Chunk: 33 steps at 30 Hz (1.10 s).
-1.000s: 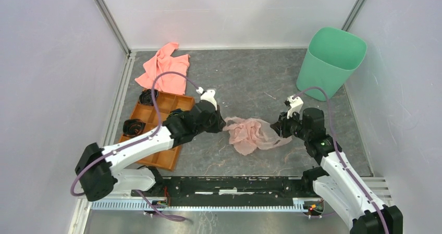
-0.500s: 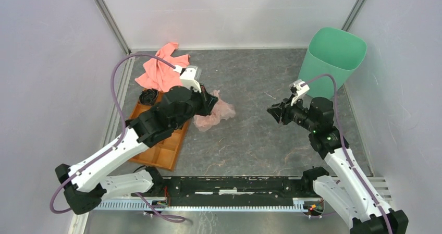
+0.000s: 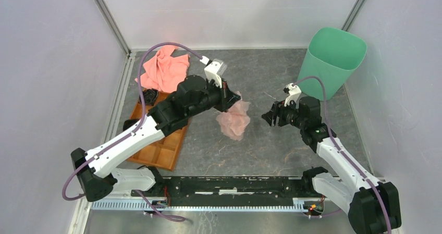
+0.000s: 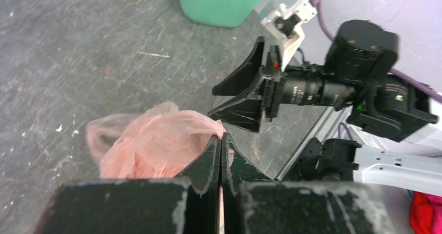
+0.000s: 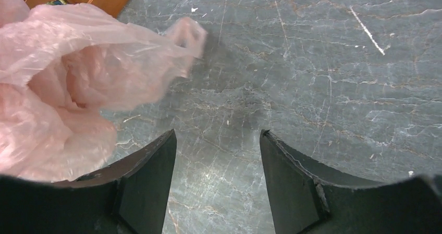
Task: Put the trash bags into the trash bin
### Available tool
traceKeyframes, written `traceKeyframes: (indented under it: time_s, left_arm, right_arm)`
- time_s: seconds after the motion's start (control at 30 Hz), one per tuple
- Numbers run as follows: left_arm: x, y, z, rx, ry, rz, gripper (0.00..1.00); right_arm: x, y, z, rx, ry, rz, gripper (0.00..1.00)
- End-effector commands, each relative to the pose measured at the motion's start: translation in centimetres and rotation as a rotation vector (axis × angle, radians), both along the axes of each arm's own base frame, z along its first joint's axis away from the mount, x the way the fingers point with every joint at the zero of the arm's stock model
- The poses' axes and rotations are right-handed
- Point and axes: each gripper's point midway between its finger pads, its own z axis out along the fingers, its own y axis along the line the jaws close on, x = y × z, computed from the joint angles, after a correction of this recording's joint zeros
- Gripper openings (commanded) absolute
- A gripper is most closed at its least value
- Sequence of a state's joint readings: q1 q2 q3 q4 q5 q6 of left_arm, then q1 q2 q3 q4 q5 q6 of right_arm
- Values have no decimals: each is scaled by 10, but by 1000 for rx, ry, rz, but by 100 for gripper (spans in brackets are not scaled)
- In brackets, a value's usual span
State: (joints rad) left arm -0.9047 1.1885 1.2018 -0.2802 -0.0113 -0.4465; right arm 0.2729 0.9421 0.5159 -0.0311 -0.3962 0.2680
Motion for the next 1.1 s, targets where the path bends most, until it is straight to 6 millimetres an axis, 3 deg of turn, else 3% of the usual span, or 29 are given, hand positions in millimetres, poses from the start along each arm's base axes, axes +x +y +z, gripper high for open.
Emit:
traceKeyframes:
  time_s: [0.0,0.07,0.17,0.33,0.43,0.53,0.6,0.9,1.07]
  left_arm:
    - [-10,-12,61,-94,-167,-122,2]
    - [-19,-10,40,-86,-124,-151,2]
    - [-32,3,-20,-42,-4,-137,2]
    - [-48,46,-128,44,219,29,2]
    - [-55,69,-167,86,300,116,2]
    - [-63,82,-187,95,357,162,2]
    - [-69,87,-193,90,389,173,2]
    - [-81,89,-193,3,424,160,2]
    - [-85,88,-211,-19,452,160,2]
  right_arm:
    - [18,-8,26,-30,-85,-48,67]
    - [16,-16,20,-79,-75,-69,67]
    - [8,-25,7,-118,-59,-92,67]
    - [-3,-31,-3,-128,-69,-102,67]
    - [2,-48,0,-188,-72,-181,67]
    - [11,-74,12,-266,-88,-319,69]
    - [14,-80,17,-274,-86,-357,72]
    - [43,-26,16,-53,93,-279,85]
    - [72,1,42,-103,7,-314,91]
